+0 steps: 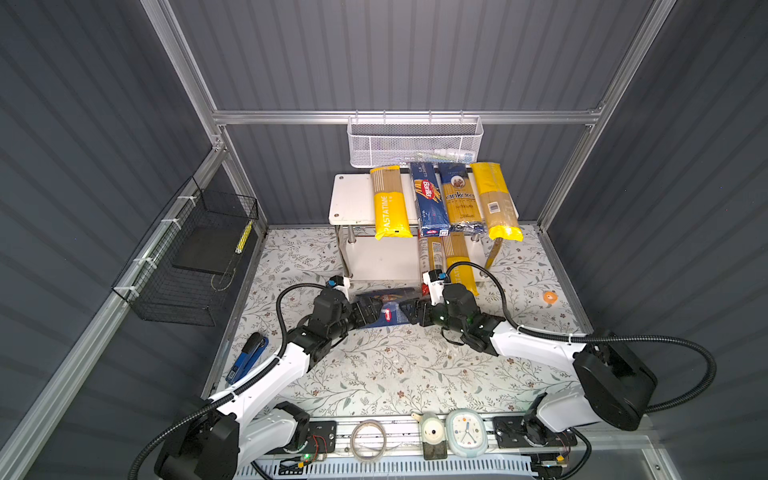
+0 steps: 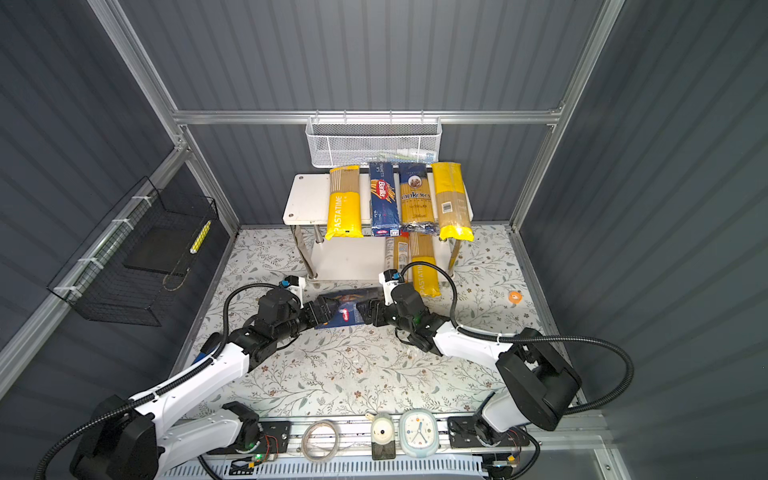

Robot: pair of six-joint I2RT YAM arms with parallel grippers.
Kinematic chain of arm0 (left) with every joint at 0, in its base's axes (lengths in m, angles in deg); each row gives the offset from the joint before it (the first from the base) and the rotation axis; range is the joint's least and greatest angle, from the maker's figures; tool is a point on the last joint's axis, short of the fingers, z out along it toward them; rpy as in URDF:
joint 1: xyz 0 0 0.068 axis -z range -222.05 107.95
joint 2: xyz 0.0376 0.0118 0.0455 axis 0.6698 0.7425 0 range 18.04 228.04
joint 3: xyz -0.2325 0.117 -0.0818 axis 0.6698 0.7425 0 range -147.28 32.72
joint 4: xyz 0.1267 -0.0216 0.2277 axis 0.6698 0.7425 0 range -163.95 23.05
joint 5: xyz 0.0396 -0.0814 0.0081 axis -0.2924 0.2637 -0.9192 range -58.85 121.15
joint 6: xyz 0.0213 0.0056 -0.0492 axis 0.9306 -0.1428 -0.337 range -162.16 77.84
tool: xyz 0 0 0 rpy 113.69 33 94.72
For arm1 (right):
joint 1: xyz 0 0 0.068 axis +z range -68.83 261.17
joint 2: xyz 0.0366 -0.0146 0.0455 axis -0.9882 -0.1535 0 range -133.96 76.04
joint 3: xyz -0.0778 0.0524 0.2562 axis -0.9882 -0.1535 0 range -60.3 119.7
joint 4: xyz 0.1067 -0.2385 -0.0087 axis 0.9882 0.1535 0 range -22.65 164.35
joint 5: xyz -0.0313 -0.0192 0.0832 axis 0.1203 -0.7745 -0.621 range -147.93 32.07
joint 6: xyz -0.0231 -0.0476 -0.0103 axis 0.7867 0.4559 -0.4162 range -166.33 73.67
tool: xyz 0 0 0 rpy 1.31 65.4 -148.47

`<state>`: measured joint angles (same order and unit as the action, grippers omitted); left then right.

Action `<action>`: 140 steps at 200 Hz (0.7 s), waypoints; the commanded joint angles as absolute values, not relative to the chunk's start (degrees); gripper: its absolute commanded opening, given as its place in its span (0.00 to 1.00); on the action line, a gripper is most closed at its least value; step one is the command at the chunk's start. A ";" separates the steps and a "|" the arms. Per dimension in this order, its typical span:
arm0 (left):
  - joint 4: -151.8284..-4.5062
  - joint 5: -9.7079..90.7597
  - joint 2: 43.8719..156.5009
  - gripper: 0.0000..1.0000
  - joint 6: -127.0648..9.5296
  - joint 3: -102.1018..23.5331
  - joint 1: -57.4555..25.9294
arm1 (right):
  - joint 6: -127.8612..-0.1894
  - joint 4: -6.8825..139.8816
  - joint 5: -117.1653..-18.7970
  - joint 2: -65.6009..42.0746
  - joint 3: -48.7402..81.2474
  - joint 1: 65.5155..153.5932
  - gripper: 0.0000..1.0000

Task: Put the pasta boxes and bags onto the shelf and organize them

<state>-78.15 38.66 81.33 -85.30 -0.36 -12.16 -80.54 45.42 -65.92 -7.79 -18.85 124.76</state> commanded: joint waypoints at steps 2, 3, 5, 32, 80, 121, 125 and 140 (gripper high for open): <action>-87.57 48.82 80.77 1.00 -85.41 -6.03 -9.90 | -79.33 38.87 -75.16 -5.61 -14.45 127.58 0.78; -87.53 48.86 80.74 1.00 -85.41 -6.17 -9.89 | -79.26 38.91 -75.16 -5.61 -14.39 127.58 0.78; -87.49 48.88 80.78 1.00 -85.34 -6.25 -9.82 | -79.17 38.95 -75.16 -5.61 -14.35 127.58 0.78; -86.98 49.08 80.89 1.00 -84.49 -7.75 -9.71 | -77.91 39.59 -74.99 -5.31 -13.51 127.66 0.78; -86.26 49.08 81.11 1.00 -83.51 -9.11 -9.45 | -75.50 41.30 -74.37 -4.14 -11.57 127.59 0.79; -85.50 49.09 81.42 1.00 -81.69 -10.04 -9.35 | -72.78 42.20 -73.11 -3.59 -10.52 127.66 0.79; -85.26 49.08 81.48 1.00 -81.52 -10.25 -9.36 | -72.51 42.45 -73.11 -3.51 -10.28 127.60 0.79; -84.93 49.35 81.43 1.00 -80.95 -10.74 -9.28 | -71.42 43.43 -73.05 -3.35 -9.47 127.58 0.79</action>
